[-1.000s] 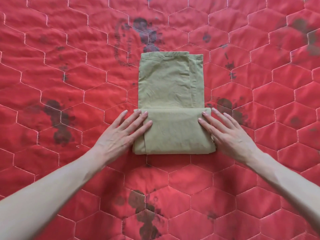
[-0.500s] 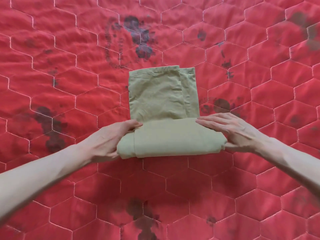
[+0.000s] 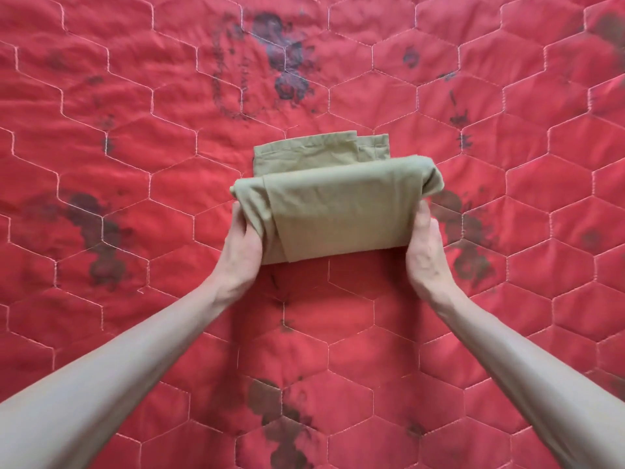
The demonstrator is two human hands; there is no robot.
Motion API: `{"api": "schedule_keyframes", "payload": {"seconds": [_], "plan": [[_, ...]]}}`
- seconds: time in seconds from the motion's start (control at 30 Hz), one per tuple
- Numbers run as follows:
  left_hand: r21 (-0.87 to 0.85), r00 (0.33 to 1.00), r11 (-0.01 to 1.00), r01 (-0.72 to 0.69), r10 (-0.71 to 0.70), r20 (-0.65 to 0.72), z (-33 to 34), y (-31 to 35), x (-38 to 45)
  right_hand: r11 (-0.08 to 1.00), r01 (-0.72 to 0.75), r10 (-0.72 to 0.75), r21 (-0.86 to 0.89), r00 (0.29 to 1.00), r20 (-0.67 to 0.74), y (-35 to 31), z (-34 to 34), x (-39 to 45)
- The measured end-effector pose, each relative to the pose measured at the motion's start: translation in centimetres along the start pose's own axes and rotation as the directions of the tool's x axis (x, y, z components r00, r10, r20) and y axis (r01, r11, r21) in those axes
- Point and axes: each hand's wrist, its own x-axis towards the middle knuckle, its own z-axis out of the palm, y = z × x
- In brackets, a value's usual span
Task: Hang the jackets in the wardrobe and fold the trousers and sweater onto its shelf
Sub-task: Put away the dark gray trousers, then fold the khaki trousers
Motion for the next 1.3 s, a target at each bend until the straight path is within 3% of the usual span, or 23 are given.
{"api": "schedule_keyframes", "payload": {"seconds": [0.1,0.2,0.47,0.63,0.8,0.9,0.97,1.1,1.3], "plan": [[-0.222,0.980,0.966,0.134,-0.163,-0.116,1.0,0.7,0.7,0.994,0.027,-0.041,-0.103,0.990,-0.137,-0.6,1.4,0.9],[-0.008,0.971,0.992,0.126,-0.125,-0.206,1.8,0.9,0.3,0.978,0.009,-0.057,-0.208,0.972,-0.228,-1.2,2.4,1.4],[0.110,0.978,0.989,0.103,-0.080,-0.193,1.5,1.9,0.9,0.960,-0.046,-0.005,-0.276,0.983,-0.182,-2.7,2.6,1.9],[0.077,0.987,0.991,0.113,-0.103,-0.125,0.1,3.3,3.3,0.978,-0.168,0.160,-0.120,0.984,-0.074,-5.3,1.9,5.3],[-0.155,0.950,0.938,0.308,-0.313,-0.003,-0.5,4.0,3.6,0.935,-0.325,0.292,0.145,0.934,0.208,-5.8,0.1,6.5],[-0.282,0.957,0.916,0.286,-0.258,0.131,-1.1,4.1,2.6,0.895,-0.324,0.219,0.305,0.917,0.333,-5.3,-0.1,5.3],[-0.332,0.965,0.909,0.251,-0.208,0.160,-1.6,4.1,1.8,0.886,-0.290,0.167,0.363,0.928,0.332,-5.3,-0.2,4.4],[-0.382,0.967,0.897,0.224,-0.158,0.198,-3.1,4.8,-0.3,0.899,-0.195,0.081,0.392,0.954,0.290,-6.4,-0.4,2.0],[-0.446,0.954,0.855,0.264,-0.162,0.254,-5.9,7.7,-5.3,0.891,-0.177,0.035,0.419,0.945,0.325,-9.7,-2.8,-2.5]]}}
